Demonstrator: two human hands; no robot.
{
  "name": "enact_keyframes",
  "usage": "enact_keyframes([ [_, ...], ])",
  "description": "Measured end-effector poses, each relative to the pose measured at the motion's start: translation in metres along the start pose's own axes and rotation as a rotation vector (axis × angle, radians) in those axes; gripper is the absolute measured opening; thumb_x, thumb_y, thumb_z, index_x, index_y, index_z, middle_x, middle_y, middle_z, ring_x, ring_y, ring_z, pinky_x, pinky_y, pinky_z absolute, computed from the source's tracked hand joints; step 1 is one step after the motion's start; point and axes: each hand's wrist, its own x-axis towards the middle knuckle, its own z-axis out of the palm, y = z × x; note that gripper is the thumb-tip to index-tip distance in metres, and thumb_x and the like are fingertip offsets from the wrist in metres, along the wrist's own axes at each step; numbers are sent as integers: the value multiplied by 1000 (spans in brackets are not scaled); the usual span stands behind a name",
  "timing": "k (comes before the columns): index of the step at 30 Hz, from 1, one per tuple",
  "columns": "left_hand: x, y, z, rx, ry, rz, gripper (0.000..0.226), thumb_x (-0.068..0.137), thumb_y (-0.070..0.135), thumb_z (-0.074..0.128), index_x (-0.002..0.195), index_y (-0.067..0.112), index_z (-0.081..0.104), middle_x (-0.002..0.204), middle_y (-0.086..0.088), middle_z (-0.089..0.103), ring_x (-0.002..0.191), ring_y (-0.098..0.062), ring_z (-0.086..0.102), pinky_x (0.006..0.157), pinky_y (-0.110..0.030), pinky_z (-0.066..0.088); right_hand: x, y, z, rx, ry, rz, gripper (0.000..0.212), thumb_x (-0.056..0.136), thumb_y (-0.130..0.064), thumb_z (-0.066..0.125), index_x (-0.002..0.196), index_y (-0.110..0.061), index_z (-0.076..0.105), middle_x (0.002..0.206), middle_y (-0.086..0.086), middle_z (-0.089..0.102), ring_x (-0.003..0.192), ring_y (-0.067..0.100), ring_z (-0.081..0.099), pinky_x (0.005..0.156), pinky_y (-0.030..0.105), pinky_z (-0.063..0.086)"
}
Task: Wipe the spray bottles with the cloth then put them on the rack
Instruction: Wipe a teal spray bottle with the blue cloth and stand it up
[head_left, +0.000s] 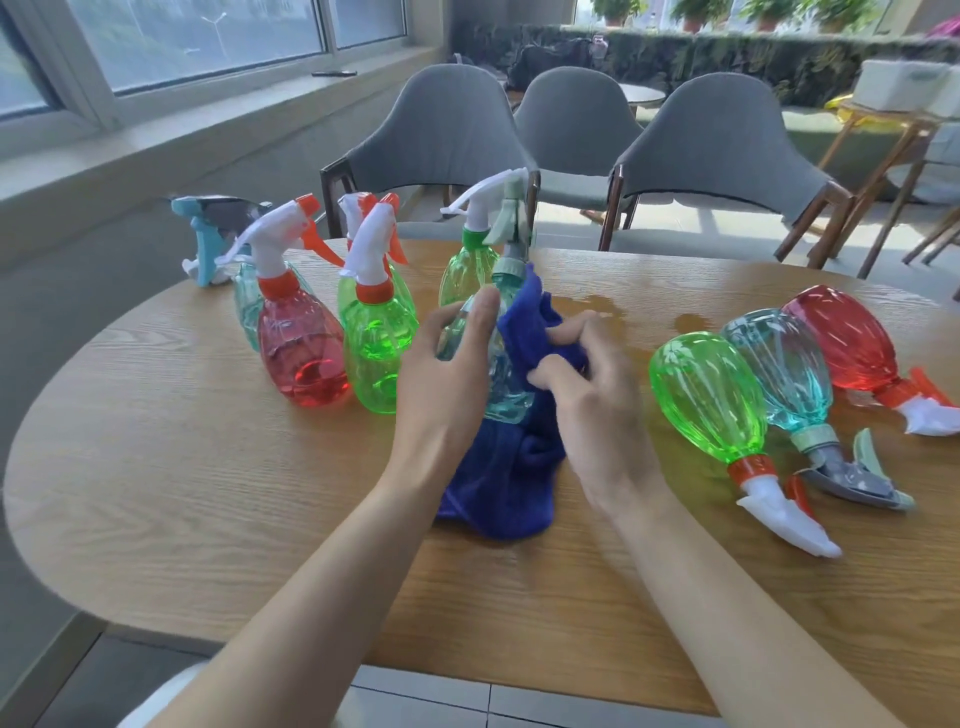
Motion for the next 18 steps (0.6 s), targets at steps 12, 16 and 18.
enact_keyframes([
  [12, -21, 3, 9, -57, -145, 82, 29, 97, 47, 75, 119, 28, 74, 72, 15, 71, 68, 2, 67, 65, -12, 49, 20, 6, -10, 435, 174, 198, 12, 108, -23, 62, 116, -15, 65, 101, 6, 76, 89, 19, 75, 78, 35, 59],
  [16, -9, 4, 6, -85, -30, 47, 40, 96, 58, 72, 125, 30, 73, 91, 11, 75, 81, -1, 70, 75, -20, 52, 10, 6, -3, 148, 88, 22, 12, 104, -16, 67, 115, -21, 70, 109, 5, 77, 103, 25, 74, 94, 43, 59],
  [18, -9, 5, 5, -82, -37, 67, 39, 97, 56, 72, 125, 30, 73, 92, 11, 74, 78, -2, 69, 74, -20, 52, 10, 5, -4, 108, 74, -21, 12, 104, -15, 67, 115, -20, 69, 108, 5, 76, 103, 23, 73, 95, 42, 59],
])
